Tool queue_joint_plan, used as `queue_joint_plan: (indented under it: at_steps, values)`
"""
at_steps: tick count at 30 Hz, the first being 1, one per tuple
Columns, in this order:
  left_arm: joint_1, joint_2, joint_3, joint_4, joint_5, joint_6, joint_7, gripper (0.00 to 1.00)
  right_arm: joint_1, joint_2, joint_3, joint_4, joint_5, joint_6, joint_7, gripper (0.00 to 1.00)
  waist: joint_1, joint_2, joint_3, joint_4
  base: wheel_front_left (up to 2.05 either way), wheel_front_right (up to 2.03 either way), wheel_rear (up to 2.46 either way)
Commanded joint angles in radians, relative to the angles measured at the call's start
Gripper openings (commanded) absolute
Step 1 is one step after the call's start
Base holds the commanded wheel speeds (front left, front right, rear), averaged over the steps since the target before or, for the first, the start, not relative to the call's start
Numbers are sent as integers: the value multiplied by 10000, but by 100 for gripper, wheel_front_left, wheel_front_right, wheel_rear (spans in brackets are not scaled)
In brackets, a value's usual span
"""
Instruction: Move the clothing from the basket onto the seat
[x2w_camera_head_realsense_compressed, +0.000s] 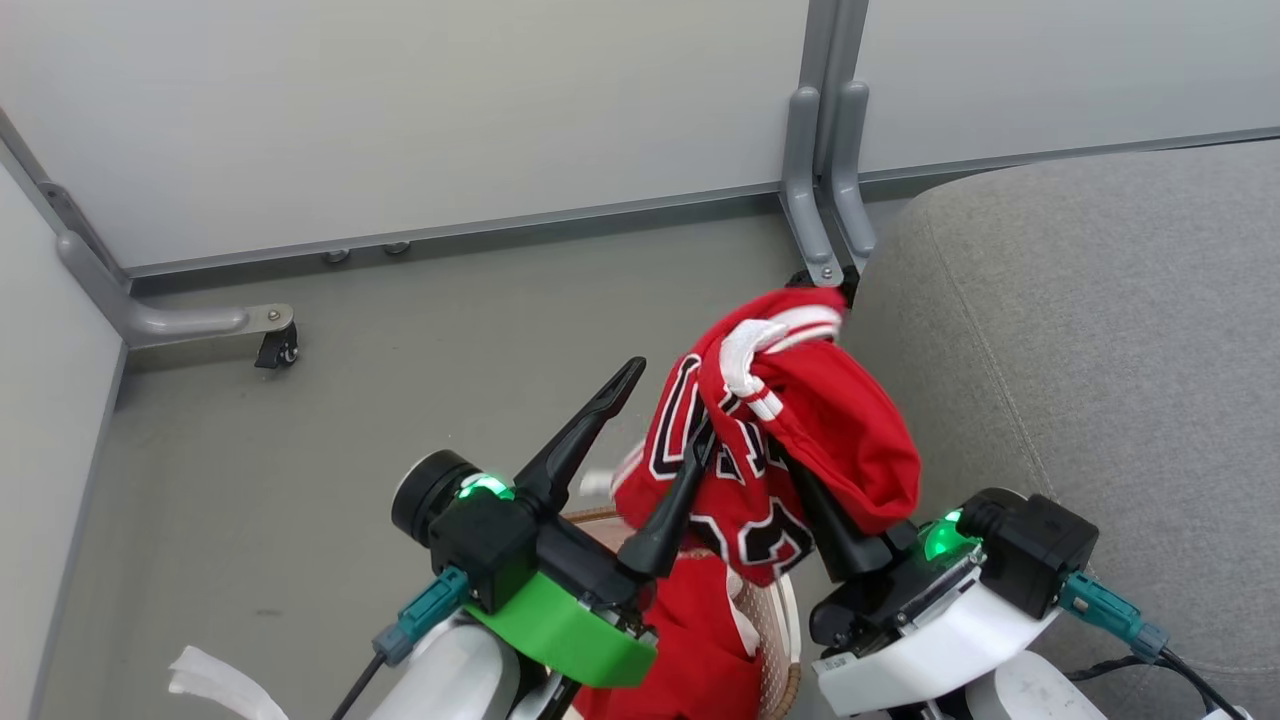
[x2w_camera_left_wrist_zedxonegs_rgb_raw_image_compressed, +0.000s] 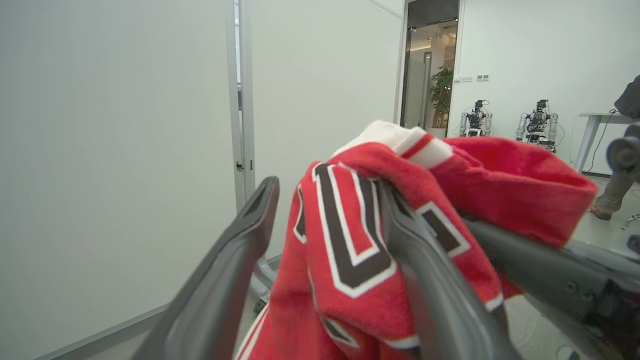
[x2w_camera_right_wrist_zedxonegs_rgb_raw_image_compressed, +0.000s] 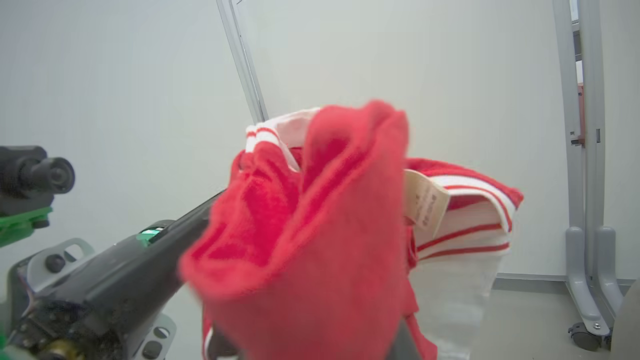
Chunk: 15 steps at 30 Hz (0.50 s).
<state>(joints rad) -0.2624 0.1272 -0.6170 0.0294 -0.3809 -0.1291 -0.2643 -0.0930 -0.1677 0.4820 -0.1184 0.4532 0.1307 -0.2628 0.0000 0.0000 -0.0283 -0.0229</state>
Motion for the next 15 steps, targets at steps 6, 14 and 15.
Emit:
queue_joint_plan:
  at_steps: [6,14,15]
  values:
    - [320,187,286,146,44,-29,0,100,66,62,-236,-119,-93,1,-31,0,0,0,-11,4,0,0,0]
    - [730,344,622,389,177,-29,-2,100,135,80,-550,-148,-156,1,-31,0,0,0,-26,38,0,0,0]
    - [784,353,660,430,187,-29,-2,100,153,78,-606,-149,-161,1,-31,0,0,0,-27,46,0,0,0]
